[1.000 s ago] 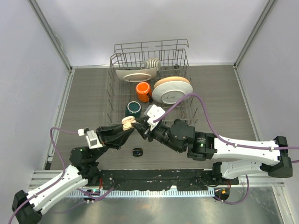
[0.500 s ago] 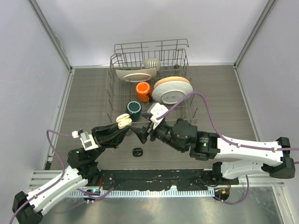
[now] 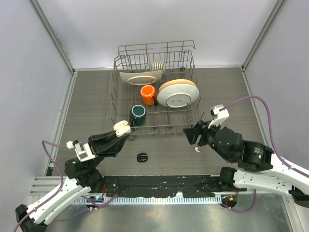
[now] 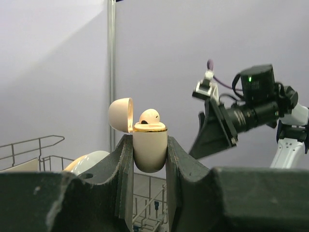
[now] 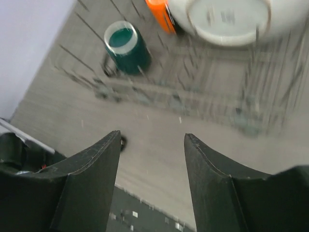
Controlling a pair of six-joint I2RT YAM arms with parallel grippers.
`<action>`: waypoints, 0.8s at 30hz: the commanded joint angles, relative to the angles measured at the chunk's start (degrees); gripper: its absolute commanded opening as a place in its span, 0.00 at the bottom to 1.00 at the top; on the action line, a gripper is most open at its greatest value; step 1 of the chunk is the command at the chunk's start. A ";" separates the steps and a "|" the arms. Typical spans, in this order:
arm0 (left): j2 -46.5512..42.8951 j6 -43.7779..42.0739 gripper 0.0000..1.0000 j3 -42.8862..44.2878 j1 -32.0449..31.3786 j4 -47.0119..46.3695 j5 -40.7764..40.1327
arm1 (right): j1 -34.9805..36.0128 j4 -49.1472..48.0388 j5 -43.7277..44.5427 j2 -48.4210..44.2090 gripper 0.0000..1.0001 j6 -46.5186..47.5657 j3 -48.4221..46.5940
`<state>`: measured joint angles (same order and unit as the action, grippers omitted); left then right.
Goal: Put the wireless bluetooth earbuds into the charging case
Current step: Pick up the earbud from the center of the board.
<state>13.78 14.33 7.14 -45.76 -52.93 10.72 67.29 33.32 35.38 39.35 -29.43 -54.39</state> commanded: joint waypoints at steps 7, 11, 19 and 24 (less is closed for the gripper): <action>-3.67 -1.14 0.00 0.69 0.05 4.76 1.14 | 0.04 18.09 -1.55 -4.46 0.63 -37.26 19.57; -4.02 -1.06 0.00 0.60 0.14 4.85 1.06 | 0.13 18.01 4.86 -1.92 0.68 -41.66 22.74; -3.15 -0.71 0.00 0.86 0.05 4.32 1.32 | -4.00 4.73 7.60 0.64 0.62 -38.42 30.74; -2.71 -0.27 0.00 0.77 0.05 4.06 1.85 | -9.71 0.79 5.06 -0.86 0.61 -34.47 32.50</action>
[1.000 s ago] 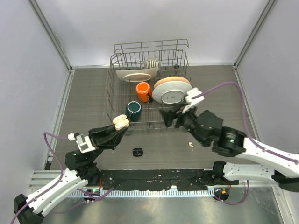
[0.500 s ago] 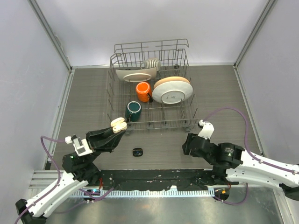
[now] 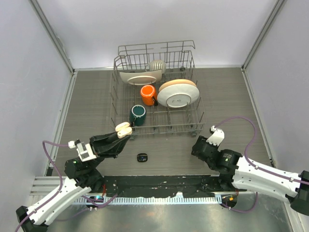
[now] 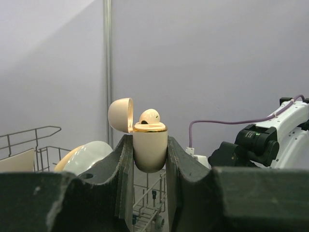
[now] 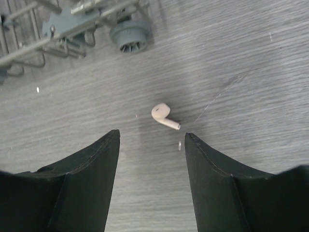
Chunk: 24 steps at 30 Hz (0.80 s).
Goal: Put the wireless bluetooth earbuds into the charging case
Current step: Pick up the earbud from the center of the board.
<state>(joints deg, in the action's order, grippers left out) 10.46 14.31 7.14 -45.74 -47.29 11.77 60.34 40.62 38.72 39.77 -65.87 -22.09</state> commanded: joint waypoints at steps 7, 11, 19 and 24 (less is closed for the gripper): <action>0.53 0.55 0.00 0.07 0.03 -2.63 0.71 | -8.65 -14.33 -0.75 2.68 0.61 8.64 1.52; -0.09 0.46 0.00 0.25 0.03 -2.28 0.62 | -11.11 -16.53 -3.73 7.42 0.60 9.79 1.69; -2.19 0.29 0.00 0.33 0.03 0.35 0.18 | -13.23 -19.62 -8.83 7.61 0.60 8.12 5.82; -3.16 0.20 0.00 -0.02 0.03 1.06 -0.43 | -13.23 -19.70 -12.52 7.60 0.60 7.33 6.79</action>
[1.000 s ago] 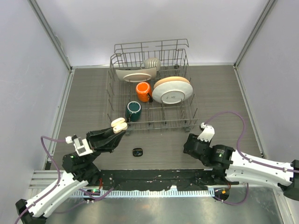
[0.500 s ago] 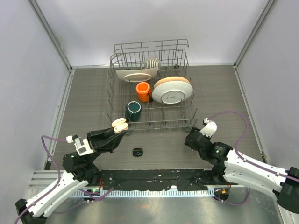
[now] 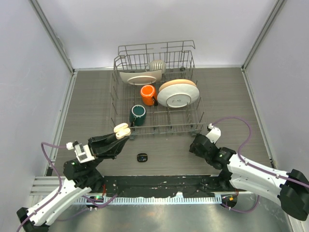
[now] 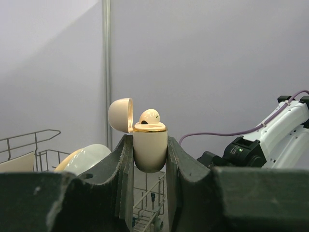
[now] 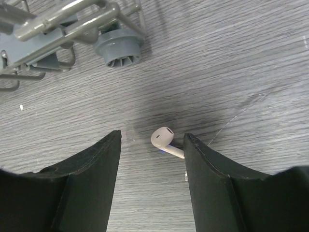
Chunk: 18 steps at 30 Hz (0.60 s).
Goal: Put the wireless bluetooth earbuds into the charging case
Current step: Pick up the earbud from the center of the board.
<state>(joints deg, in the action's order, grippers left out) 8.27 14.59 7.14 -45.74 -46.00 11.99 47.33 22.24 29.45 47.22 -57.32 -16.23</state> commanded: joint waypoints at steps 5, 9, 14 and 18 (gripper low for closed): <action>-0.89 -0.17 0.00 -0.11 0.03 -0.32 -0.65 | -0.13 -1.67 -7.29 2.87 0.57 -1.30 0.32; -0.89 0.00 0.00 -0.02 0.03 -0.32 -0.74 | -0.13 -1.85 -8.71 3.75 0.56 -1.92 -0.47; -0.98 0.09 0.00 -0.02 0.03 -0.06 -0.82 | -0.13 -1.23 -10.02 4.89 0.53 -2.36 -1.87; -0.63 0.00 0.00 -0.02 0.03 -0.32 -0.74 | 0.57 2.01 -9.86 6.56 0.52 -3.94 -3.19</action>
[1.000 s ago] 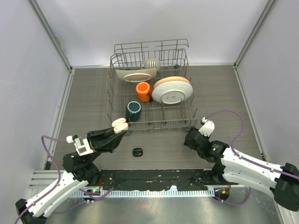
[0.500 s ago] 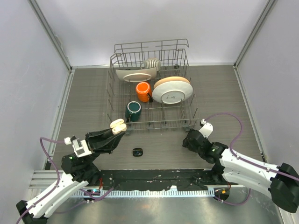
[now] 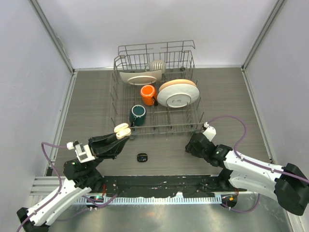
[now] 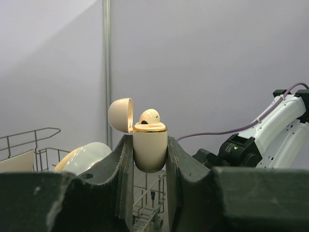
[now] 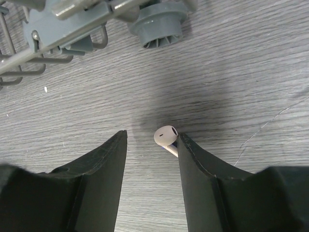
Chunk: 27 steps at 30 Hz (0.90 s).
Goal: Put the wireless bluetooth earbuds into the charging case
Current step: Pick up the earbud from the center of the board.
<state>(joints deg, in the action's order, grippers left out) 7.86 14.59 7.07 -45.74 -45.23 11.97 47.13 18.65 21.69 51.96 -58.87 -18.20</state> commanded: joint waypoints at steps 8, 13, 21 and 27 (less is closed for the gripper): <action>-0.30 0.26 0.00 -0.04 0.03 -1.09 -0.80 | 3.66 6.57 -2.36 2.35 0.52 -3.71 -1.67; -0.30 0.35 0.00 0.05 0.12 -1.00 -0.98 | 4.81 5.43 -2.01 4.19 0.51 -3.36 -2.28; -0.65 0.35 0.00 0.05 0.12 -0.56 -1.51 | 5.07 13.23 5.97 3.06 0.48 -2.92 -6.50; -0.91 0.18 0.00 -0.13 0.03 -0.21 -1.51 | 5.07 14.31 8.63 1.65 0.48 -1.08 -7.82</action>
<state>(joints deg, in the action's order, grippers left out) 7.57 14.63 7.03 -45.74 -44.97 11.44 52.01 30.85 25.71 54.54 -61.21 -23.33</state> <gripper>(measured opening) 0.285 0.486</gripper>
